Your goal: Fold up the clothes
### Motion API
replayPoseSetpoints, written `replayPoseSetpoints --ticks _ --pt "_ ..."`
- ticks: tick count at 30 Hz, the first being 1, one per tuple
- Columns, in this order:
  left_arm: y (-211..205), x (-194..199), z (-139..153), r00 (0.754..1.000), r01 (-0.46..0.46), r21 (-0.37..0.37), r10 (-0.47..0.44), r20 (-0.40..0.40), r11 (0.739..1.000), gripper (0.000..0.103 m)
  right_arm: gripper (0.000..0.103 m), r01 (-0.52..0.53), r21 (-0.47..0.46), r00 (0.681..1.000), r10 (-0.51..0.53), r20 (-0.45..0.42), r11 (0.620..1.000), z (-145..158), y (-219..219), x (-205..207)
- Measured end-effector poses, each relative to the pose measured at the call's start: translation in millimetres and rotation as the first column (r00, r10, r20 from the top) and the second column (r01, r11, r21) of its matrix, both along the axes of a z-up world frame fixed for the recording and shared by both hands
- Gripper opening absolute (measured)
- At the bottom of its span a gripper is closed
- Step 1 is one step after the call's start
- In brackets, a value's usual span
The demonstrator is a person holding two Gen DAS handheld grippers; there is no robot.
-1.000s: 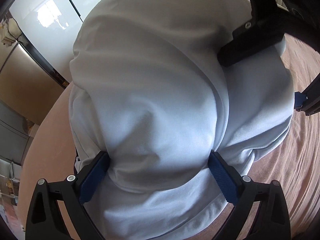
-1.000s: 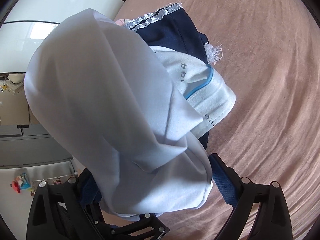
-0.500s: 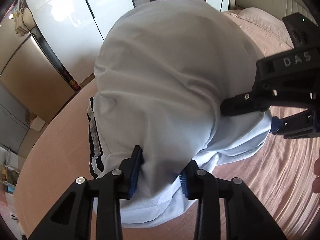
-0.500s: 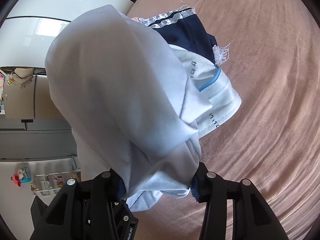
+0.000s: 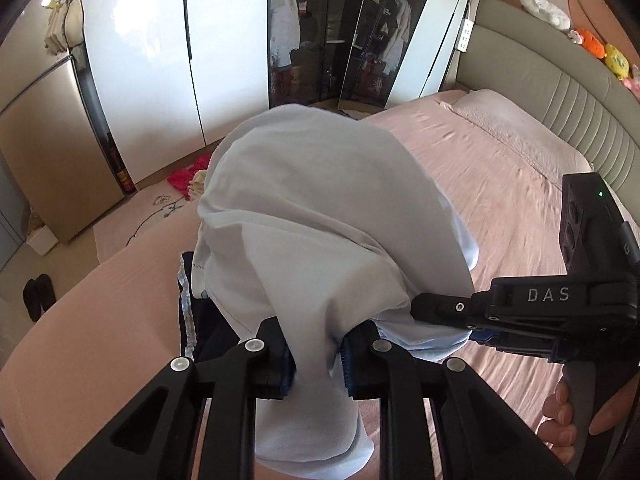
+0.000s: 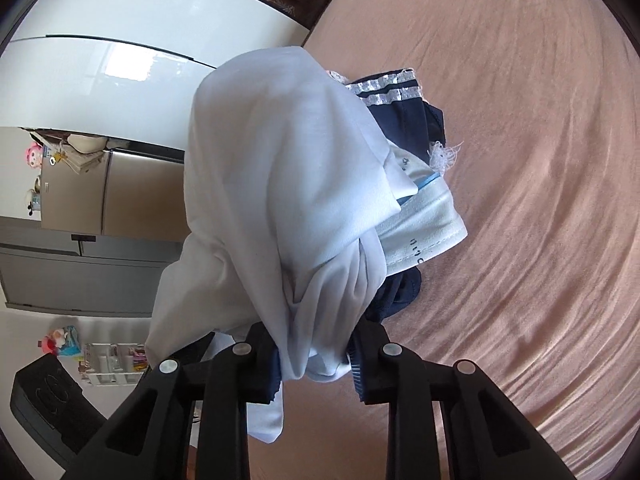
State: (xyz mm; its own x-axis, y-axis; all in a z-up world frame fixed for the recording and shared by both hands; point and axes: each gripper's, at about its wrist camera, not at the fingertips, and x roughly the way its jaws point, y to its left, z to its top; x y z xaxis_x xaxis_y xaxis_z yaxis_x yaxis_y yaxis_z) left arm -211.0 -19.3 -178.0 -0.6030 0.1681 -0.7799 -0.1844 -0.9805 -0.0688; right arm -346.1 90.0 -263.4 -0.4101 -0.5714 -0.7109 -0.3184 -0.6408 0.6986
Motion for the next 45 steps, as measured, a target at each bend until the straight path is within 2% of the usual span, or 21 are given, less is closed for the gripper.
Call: replayPoseSetpoints --ticks 9,12,14,18,19,23,26,27,28,32,37,40,43,45 --pt "17.5 -6.5 51.6 0.993 0.094 0.048 -0.09 -0.073 0.994 0.016 0.025 0.07 -0.059 0.995 -0.074 -0.069 0.996 30.4 -12.3 6.7" --pt "22.9 -7.7 67.4 0.99 0.123 0.078 -0.116 -0.085 0.989 0.016 0.025 0.094 -0.06 0.989 -0.1 -0.105 0.994 5.5 -6.8 8.0" --pt "26.3 -5.4 76.0 0.986 0.147 0.1 -0.138 -0.096 0.984 0.016 0.025 0.105 -0.052 0.986 -0.111 -0.123 0.993 -1.2 19.8 33.0" --pt "35.4 1.7 94.0 0.974 0.202 0.108 -0.188 -0.124 0.973 0.016 0.025 0.093 -0.037 0.979 -0.098 -0.177 0.995 24.3 121.1 61.3" --pt "38.1 3.9 99.3 0.969 0.225 0.112 -0.209 -0.133 0.968 0.016 0.026 0.097 -0.031 0.977 -0.101 -0.188 0.995 32.0 121.8 68.0" --pt "52.7 11.6 112.5 0.94 0.313 0.106 -0.292 -0.177 0.944 0.016 0.031 0.146 0.029 0.965 -0.137 -0.222 0.989 63.6 124.6 98.6" --pt "67.0 12.5 110.3 0.928 0.345 0.059 -0.331 -0.17 0.937 0.016 0.035 0.191 0.066 0.96 -0.173 -0.219 0.979 64.6 133.9 108.7" --pt "68.7 13.6 110.2 0.926 0.354 0.07 -0.338 -0.167 0.933 0.016 0.037 0.203 0.082 0.961 -0.183 -0.207 0.976 51.3 140.6 102.4" --pt "69.4 15.0 110.4 0.924 0.361 0.087 -0.343 -0.166 0.929 0.016 0.039 0.205 0.102 0.963 -0.182 -0.199 0.973 53.1 140.4 107.9" --pt "68.1 17.5 117.8 0.929 0.355 0.134 -0.333 -0.16 0.925 0.015 0.069 0.211 0.208 0.967 -0.172 -0.188 0.955 57.9 137.9 130.1" --pt "66.8 18.7 124.8 0.928 0.358 0.142 -0.335 -0.163 0.923 0.015 0.074 0.209 0.34 0.968 -0.143 -0.208 0.917 62.5 131.4 151.4" --pt "65.6 20.6 129.7 0.925 0.363 0.152 -0.337 -0.173 0.919 0.015 0.075 0.161 0.432 0.975 -0.077 -0.207 0.887 64.7 115.8 146.2" --pt "64.2 21.9 135.1 0.923 0.366 0.155 -0.336 -0.19 0.918 0.015 0.075 0.121 0.462 0.976 -0.022 -0.215 0.879 62.8 102.6 137.9" --pt "64.1 21.1 138.1 0.921 0.368 0.148 -0.338 -0.193 0.918 0.015 0.075 0.142 0.468 0.973 -0.036 -0.229 0.872 67.2 97.3 140.0"
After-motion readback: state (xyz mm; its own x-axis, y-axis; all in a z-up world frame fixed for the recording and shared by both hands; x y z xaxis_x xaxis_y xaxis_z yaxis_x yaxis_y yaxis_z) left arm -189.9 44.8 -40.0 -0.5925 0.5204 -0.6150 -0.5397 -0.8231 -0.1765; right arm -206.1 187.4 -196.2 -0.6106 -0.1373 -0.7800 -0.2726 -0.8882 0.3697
